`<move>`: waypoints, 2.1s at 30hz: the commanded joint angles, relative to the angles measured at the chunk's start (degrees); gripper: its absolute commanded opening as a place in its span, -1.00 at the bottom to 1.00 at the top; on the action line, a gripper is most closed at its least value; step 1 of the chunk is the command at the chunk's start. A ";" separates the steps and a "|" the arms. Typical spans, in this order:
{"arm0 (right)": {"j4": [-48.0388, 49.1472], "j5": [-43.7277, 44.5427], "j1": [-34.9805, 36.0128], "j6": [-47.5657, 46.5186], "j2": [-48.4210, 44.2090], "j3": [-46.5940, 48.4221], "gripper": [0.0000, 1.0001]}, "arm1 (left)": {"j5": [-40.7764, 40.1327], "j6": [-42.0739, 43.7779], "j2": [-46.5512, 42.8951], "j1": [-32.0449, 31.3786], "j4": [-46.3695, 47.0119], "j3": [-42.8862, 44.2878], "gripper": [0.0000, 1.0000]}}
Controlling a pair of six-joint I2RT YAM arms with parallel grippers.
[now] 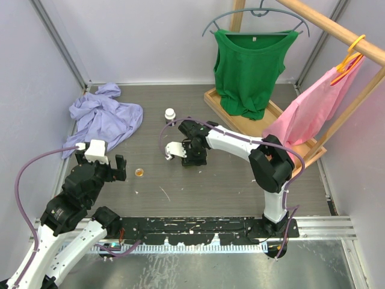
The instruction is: Sort the pills into containers
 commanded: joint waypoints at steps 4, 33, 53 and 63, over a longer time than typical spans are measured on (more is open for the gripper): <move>-0.96 -3.17 -0.29 0.39 -2.29 2.36 -0.98 | 0.58 1.07 -0.56 0.25 3.34 0.01 0.96; 2.94 4.34 0.65 3.20 -2.19 -0.32 -0.98 | 0.83 1.14 -0.88 0.24 3.50 -0.04 0.96; 3.45 4.60 1.59 1.62 -2.31 -1.30 -0.98 | 0.89 1.25 -1.23 0.24 3.54 -0.18 0.96; 1.63 2.71 0.97 2.23 -2.50 -0.25 -0.97 | 0.89 1.23 -1.38 0.23 3.60 -0.17 0.96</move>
